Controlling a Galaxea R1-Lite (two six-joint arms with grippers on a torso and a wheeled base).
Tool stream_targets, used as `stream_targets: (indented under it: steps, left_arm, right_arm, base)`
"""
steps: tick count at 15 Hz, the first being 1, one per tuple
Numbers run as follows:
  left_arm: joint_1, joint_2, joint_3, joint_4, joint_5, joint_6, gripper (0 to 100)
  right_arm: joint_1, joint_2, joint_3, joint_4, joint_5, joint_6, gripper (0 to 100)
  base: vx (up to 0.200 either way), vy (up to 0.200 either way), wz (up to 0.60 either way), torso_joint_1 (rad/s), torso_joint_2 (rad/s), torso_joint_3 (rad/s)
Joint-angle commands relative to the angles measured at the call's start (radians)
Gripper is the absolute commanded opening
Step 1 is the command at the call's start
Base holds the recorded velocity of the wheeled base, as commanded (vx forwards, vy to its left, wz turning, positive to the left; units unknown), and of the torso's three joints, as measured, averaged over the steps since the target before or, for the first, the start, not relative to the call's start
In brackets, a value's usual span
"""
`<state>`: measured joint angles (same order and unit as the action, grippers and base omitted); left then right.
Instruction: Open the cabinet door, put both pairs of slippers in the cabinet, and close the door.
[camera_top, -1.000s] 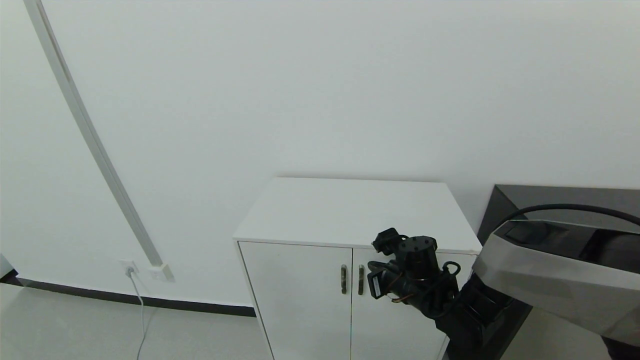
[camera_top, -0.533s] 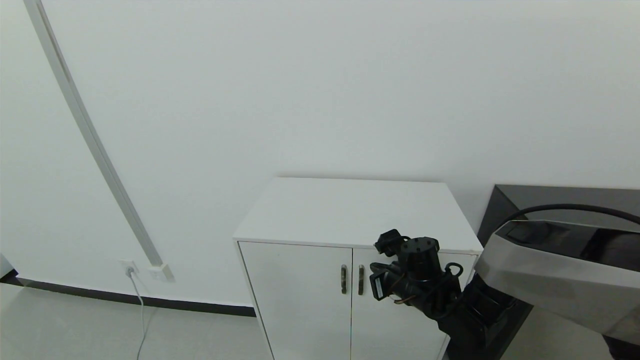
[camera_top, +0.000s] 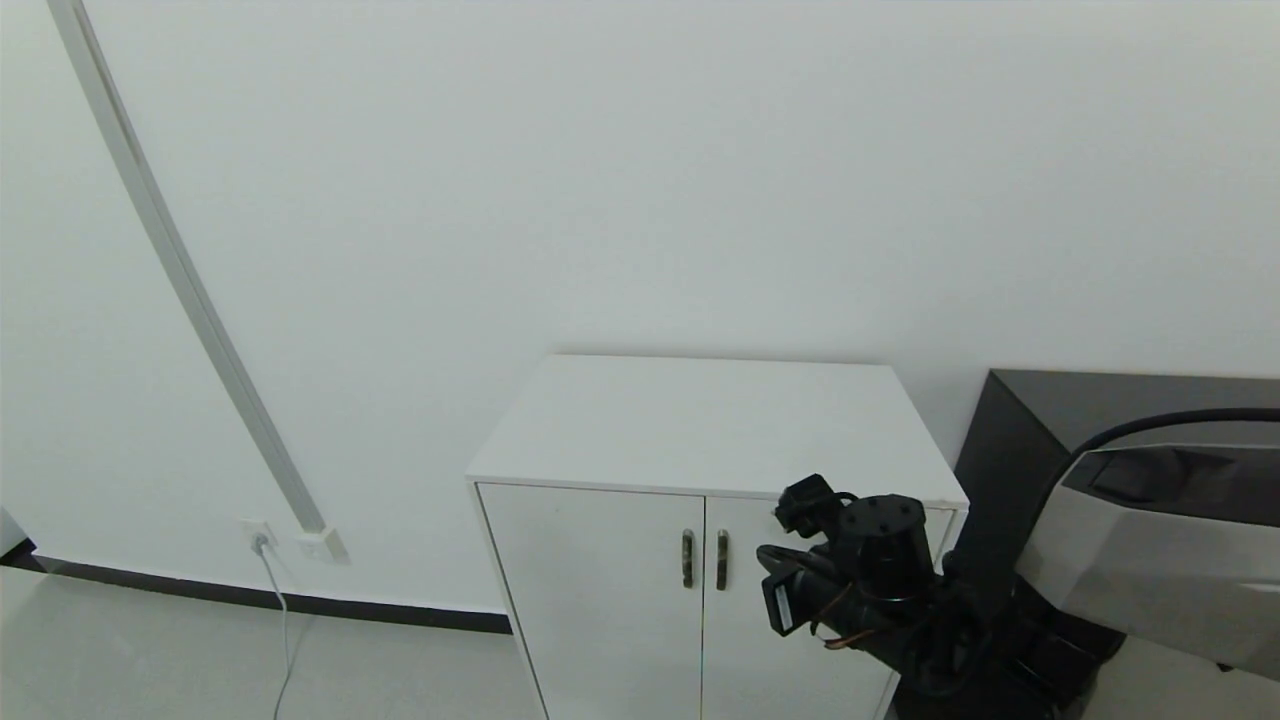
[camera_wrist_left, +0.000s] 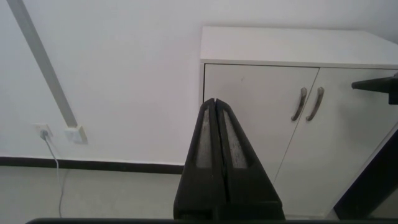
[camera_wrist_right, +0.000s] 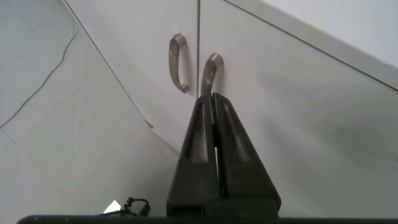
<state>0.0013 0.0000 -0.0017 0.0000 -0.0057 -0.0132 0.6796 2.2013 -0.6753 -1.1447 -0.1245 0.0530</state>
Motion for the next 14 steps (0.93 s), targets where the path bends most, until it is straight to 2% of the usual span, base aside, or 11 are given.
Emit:
stream_targets:
  steps: [1, 6, 14]
  left_arm:
    - [0.000, 0.000, 0.000, 0.000, 0.000, -0.001, 0]
    - [0.000, 0.002, 0.000, 0.000, 0.000, -0.002, 0]
    - [0.000, 0.000, 0.000, 0.000, 0.000, -0.001, 0]
  right_arm:
    - [-0.003, -0.069, 0.089, -0.041, -0.030, 0.001, 0]
    - [-0.048, -0.109, 0.283, -0.204, -0.050, -0.001, 0]
    - [-0.262, -0.172, 0.566, -0.426, -0.052, -0.008, 0]
  base:
    - [0.000, 0.000, 0.00, 0.000, 0.00, 0.000]
    - [0.000, 0.000, 0.00, 0.000, 0.00, 0.000]
    - [0.000, 0.000, 0.00, 0.000, 0.00, 0.000]
